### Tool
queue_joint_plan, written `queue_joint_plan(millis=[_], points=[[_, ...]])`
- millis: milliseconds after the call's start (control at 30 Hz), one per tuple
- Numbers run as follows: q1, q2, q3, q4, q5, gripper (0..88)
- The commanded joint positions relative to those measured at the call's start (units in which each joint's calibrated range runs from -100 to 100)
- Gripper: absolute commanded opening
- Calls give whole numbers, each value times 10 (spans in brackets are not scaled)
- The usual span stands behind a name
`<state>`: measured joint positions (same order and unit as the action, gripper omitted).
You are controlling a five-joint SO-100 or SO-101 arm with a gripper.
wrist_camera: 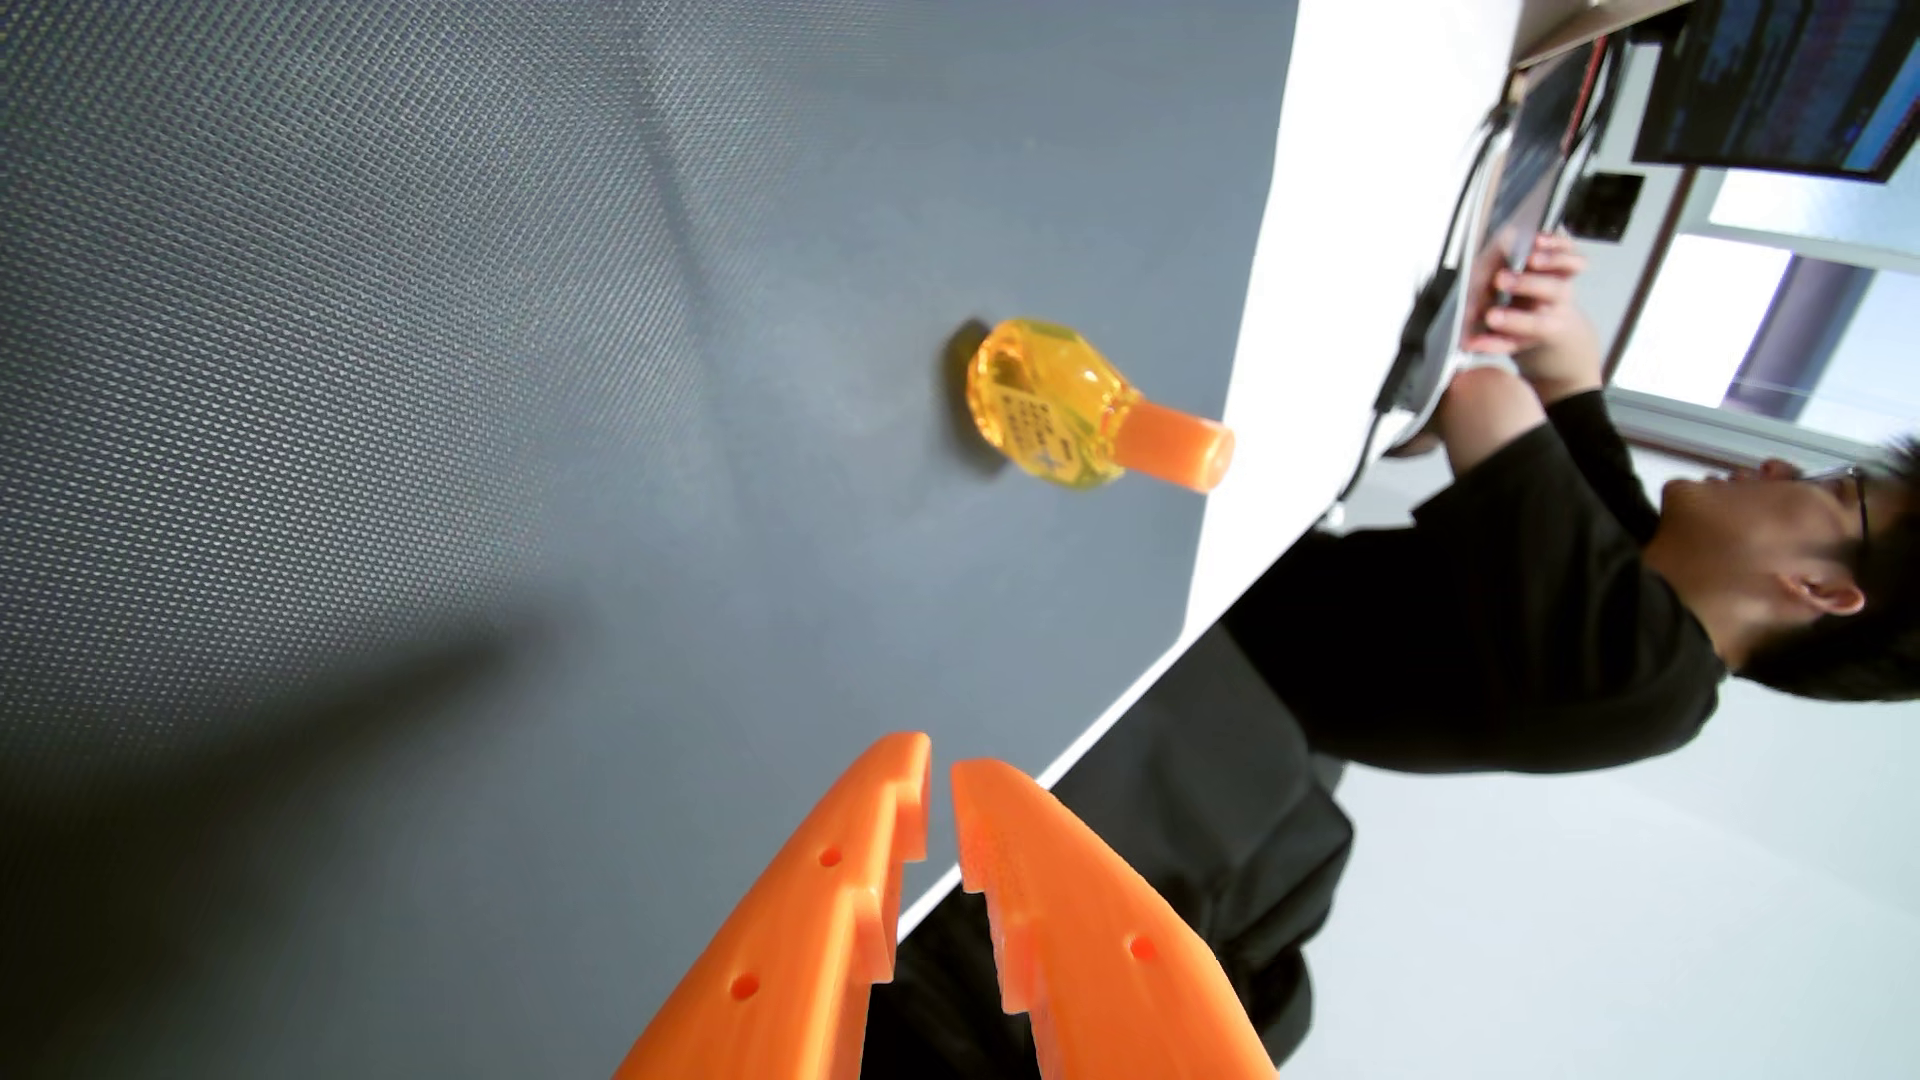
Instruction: Grab the eyedrops
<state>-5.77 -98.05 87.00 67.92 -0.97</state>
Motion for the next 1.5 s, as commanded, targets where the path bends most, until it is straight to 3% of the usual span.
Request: queue_joint_plan(millis=[0,1100,1300,1467], points=[[-1,10,-34,2,4,12],[34,681,-548,-11,88,14],[34,781,-622,-5,118,115],[34,837,-670,-5,132,133]])
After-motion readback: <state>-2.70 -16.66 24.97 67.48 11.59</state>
